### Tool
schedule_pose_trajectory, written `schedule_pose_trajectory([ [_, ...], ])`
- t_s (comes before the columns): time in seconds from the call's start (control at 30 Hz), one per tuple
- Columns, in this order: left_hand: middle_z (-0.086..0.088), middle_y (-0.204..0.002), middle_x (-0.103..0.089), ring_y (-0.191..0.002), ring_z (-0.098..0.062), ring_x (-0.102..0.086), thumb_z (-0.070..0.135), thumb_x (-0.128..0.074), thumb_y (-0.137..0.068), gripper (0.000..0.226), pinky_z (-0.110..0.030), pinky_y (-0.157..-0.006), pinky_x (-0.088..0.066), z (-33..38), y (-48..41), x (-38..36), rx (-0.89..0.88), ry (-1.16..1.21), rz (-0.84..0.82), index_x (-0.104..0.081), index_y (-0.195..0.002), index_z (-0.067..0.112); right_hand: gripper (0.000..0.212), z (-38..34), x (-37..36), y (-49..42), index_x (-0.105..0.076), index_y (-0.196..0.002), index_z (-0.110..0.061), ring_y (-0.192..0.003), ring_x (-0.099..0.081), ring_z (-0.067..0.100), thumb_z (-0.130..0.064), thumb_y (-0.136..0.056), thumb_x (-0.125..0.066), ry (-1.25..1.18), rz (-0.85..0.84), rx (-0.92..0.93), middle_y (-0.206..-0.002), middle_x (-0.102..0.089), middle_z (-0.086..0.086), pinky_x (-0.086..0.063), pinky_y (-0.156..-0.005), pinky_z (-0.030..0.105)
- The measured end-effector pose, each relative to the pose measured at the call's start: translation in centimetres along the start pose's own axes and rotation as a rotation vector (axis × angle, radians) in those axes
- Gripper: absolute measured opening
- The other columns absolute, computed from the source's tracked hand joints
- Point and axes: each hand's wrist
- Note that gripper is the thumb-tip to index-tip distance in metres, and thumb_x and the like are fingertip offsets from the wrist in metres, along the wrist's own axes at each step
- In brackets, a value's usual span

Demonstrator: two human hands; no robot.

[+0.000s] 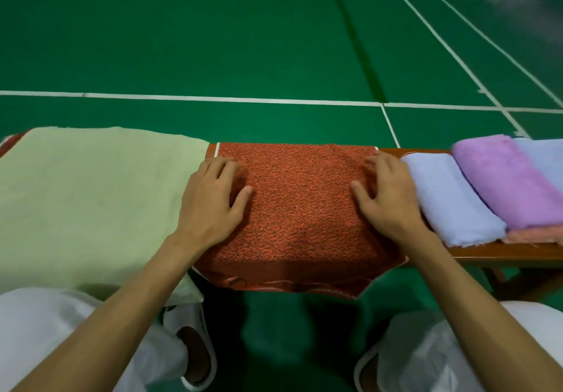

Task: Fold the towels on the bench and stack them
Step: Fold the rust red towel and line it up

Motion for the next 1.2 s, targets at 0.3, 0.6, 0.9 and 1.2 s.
schedule_pose_trajectory([
  [0.3, 0.002, -0.172, 0.008, -0.158, -0.019, 0.015, 0.07, 0.001, -0.096, 0.081, -0.045, -0.129, 0.004, 0.0, 0.7, -2.1, 0.022, -0.151, -0.305, 0.0, -0.165, 0.028, 0.078, 0.3, -1.8, 1.1, 0.005, -0.162, -0.041, -0.157, 0.016, 0.019, -0.077, -0.094, -0.004, 0.265, -0.348, 0.106, -0.171, 0.013, -0.006, 0.003, -0.127, 0.051],
  [0.6, -0.004, -0.173, 0.003, -0.159, -0.019, 0.013, 0.069, -0.004, -0.097, 0.086, -0.045, -0.129, 0.003, 0.0, 1.1, -2.3, 0.087, -0.145, -0.282, -0.004, -0.166, 0.016, 0.082, 2.1, -1.4, 0.4, 0.0, -0.164, -0.037, -0.157, 0.015, 0.016, -0.078, -0.093, -0.004, 0.253, -0.328, 0.044, -0.172, 0.009, -0.005, 0.002, -0.128, 0.047],
  [0.9, -0.016, -0.12, -0.057, -0.113, -0.037, -0.053, 0.053, -0.06, -0.096, 0.055, -0.049, -0.086, -0.048, -0.1, 0.1, 1.3, 0.438, -0.01, -0.046, -0.056, -0.122, 0.005, 0.049, 1.0, 0.8, 1.1, -0.055, -0.124, -0.004, -0.115, -0.051, 0.042, -0.044, -0.097, -0.057, 0.21, 0.007, -0.254, -0.123, -0.056, 0.021, -0.047, -0.088, 0.05],
  [1.2, -0.006, -0.09, -0.065, -0.085, -0.03, -0.06, 0.025, -0.066, -0.098, 0.014, -0.043, -0.072, -0.048, 0.1, -0.1, 1.1, 0.399, 0.214, -0.079, -0.057, -0.092, 0.017, 0.014, 1.2, 0.9, 0.9, -0.052, -0.096, -0.014, -0.083, -0.053, 0.031, -0.025, -0.102, -0.056, -0.013, -0.058, -0.265, -0.093, -0.062, 0.007, -0.037, -0.069, 0.04],
])
Point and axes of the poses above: each hand's wrist, its own y-axis away from the middle knuckle, its own x-axis out of the back of the hand, z = x × y
